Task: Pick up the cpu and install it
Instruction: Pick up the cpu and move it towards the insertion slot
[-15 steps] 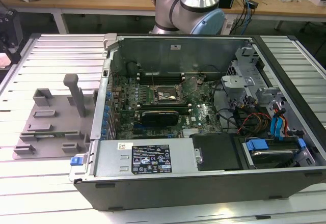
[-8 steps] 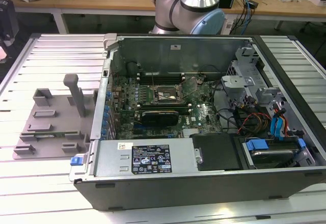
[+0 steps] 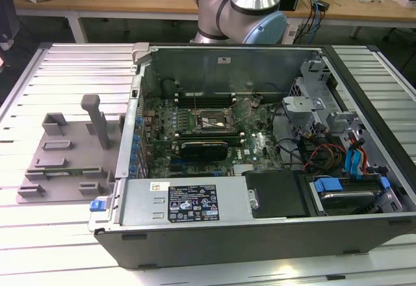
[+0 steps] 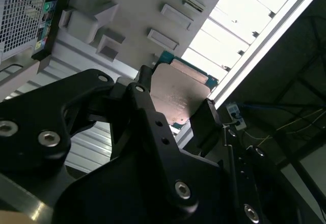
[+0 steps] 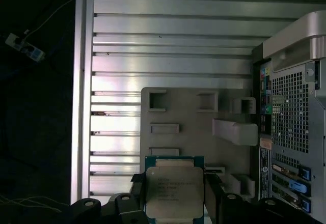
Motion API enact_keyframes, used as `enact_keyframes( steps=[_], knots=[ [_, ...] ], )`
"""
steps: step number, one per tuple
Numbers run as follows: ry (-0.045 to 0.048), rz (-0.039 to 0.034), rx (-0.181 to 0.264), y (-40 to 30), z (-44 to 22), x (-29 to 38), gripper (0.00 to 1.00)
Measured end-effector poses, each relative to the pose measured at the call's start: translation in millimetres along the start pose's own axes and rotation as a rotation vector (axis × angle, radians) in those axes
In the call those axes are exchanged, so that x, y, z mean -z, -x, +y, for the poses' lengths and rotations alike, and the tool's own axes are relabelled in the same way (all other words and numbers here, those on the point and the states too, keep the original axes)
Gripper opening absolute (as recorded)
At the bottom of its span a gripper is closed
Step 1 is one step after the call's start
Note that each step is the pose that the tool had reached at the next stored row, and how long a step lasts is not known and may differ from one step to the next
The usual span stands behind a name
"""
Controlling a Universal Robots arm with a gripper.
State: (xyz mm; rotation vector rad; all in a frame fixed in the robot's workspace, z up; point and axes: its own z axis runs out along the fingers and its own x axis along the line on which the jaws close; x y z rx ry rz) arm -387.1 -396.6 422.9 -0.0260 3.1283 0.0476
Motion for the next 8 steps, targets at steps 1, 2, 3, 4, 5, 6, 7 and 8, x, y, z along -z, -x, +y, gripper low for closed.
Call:
enact_keyframes(
  steps=[1, 2, 3, 4, 5, 6, 7, 8],
  knots=[
    [0.0001, -0.0001, 0.000, 0.0, 0.1, 2.2, 0.55],
    [0.0001, -0.0002, 0.000, 0.0, 0.1, 3.3, 0.55],
    [0.0001, -0.0001, 0.000, 0.1, 0.1, 4.2, 0.55],
    [0.0000, -0.0001, 0.000, 0.1, 0.2, 5.5, 0.55],
    [0.0000, 0.0000, 0.000, 0.1, 0.2, 7.3, 0.55],
    [0.0001, -0.0002, 0.000, 0.1, 0.3, 9.2, 0.55],
    [0.0000, -0.0003, 0.000, 0.1, 0.4, 11.9, 0.55],
    [0.0000, -0.0004, 0.000, 0.2, 0.5, 14.0, 0.55]
  ],
)
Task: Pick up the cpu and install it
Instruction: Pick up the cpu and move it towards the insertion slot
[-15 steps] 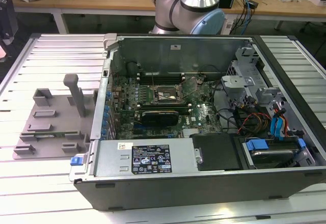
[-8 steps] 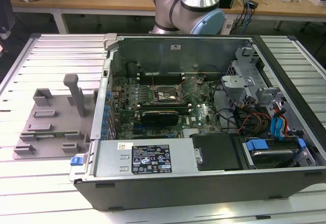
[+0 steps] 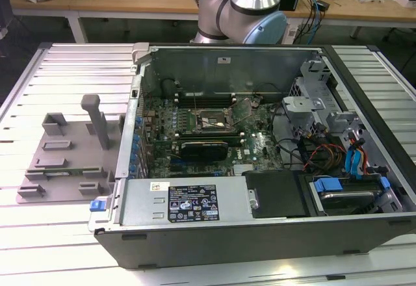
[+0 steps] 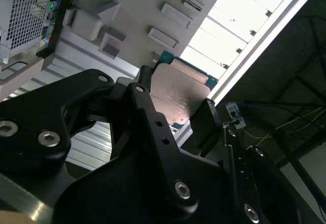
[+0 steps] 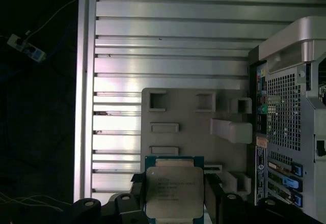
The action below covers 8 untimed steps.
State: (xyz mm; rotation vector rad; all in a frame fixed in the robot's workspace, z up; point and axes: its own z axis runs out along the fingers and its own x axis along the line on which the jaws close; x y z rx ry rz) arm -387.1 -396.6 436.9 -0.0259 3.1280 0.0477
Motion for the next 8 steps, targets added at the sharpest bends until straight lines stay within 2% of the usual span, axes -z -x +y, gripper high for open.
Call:
enact_keyframes(
  steps=[5, 7, 8],
  knots=[
    [0.0000, -0.0002, 0.000, 0.1, 0.3, 8.8, 0.55],
    [0.0001, -0.0003, 0.000, 0.1, 0.3, 9.7, 0.55],
    [-0.0001, 0.0001, 0.000, 2.5, 0.3, 9.9, 0.55]
  ],
)
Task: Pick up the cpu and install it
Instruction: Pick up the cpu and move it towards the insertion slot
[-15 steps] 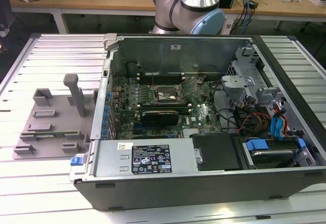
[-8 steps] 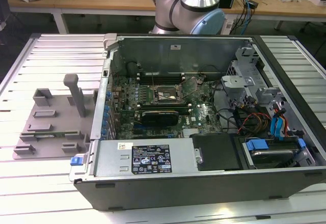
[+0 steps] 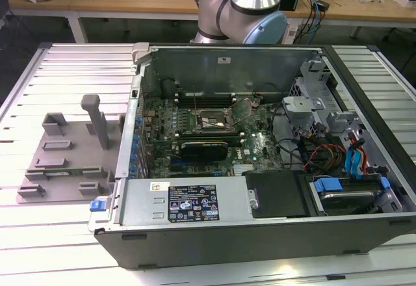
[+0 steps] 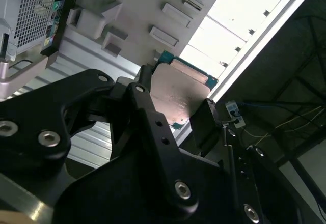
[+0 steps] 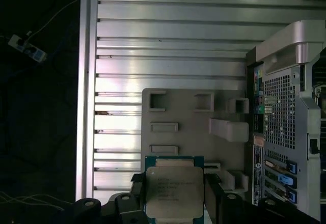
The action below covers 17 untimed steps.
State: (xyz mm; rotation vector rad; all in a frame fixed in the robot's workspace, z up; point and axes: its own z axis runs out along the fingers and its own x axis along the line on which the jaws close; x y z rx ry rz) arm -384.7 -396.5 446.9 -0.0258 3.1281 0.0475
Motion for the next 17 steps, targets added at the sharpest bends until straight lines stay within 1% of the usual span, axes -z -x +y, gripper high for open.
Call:
enact_keyframes(
  steps=[4, 5, 7, 10, 11, 13, 15, 17],
  knots=[
    [0.0001, 0.0004, 0.000, 26.9, -0.6, -0.8, 0.55],
    [0.0001, 0.0006, 0.000, 35.3, -0.7, -1.0, 0.55],
    [0.0001, 0.0009, 0.000, 49.6, -1.0, -1.4, 0.55],
    [0.0001, 0.0015, 0.000, 79.4, -1.5, -2.1, 0.55],
    [0.0002, 0.0015, 0.000, 85.7, -1.5, -2.3, 0.55],
    [0.0002, 0.0016, 0.000, 101.9, -1.9, -2.7, 0.55],
    [0.0001, 0.0018, 0.000, 111.5, -2.0, -2.9, 0.55],
    [0.0001, 0.0019, 0.000, 126.5, -2.3, -3.2, 0.55]
  ],
)
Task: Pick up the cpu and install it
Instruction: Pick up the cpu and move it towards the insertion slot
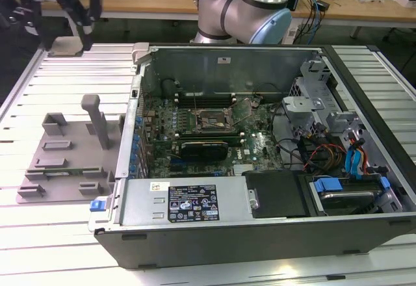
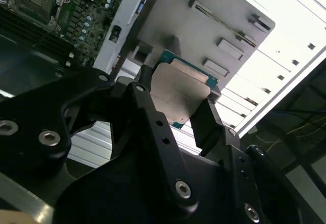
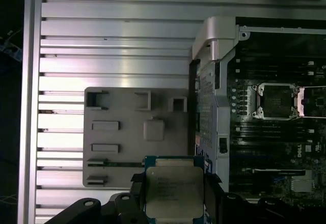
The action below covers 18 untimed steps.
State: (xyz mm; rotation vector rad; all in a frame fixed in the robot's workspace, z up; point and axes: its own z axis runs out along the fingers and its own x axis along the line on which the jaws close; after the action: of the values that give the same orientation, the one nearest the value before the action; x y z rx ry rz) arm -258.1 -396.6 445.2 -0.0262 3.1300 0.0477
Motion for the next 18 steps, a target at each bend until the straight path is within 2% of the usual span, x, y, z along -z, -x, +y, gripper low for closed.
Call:
enact_keyframes(
  steps=[1, 5, 7, 8, 9, 13, 14, 18],
  knots=[
    [0.0000, 0.0001, 0.000, 7.7, -0.1, -0.2, 0.55],
    [0.0000, 0.0002, 0.000, 26.3, -0.4, -0.7, 0.55],
    [0.0000, 0.0004, 0.000, 48.8, -0.8, -1.2, 0.55],
    [0.0000, 0.0004, 0.000, 55.6, -0.9, -1.4, 0.55],
    [0.0000, 0.0004, 0.000, 66.5, -1.1, -1.7, 0.55],
    [0.0000, 0.0005, 0.000, 84.2, -1.4, -2.1, 0.55],
    [0.0000, 0.0005, 0.000, 96.4, -1.7, -2.5, 0.55],
    [0.0000, 0.0008, 0.000, 130.6, -2.3, -3.8, 0.55]
  ],
)
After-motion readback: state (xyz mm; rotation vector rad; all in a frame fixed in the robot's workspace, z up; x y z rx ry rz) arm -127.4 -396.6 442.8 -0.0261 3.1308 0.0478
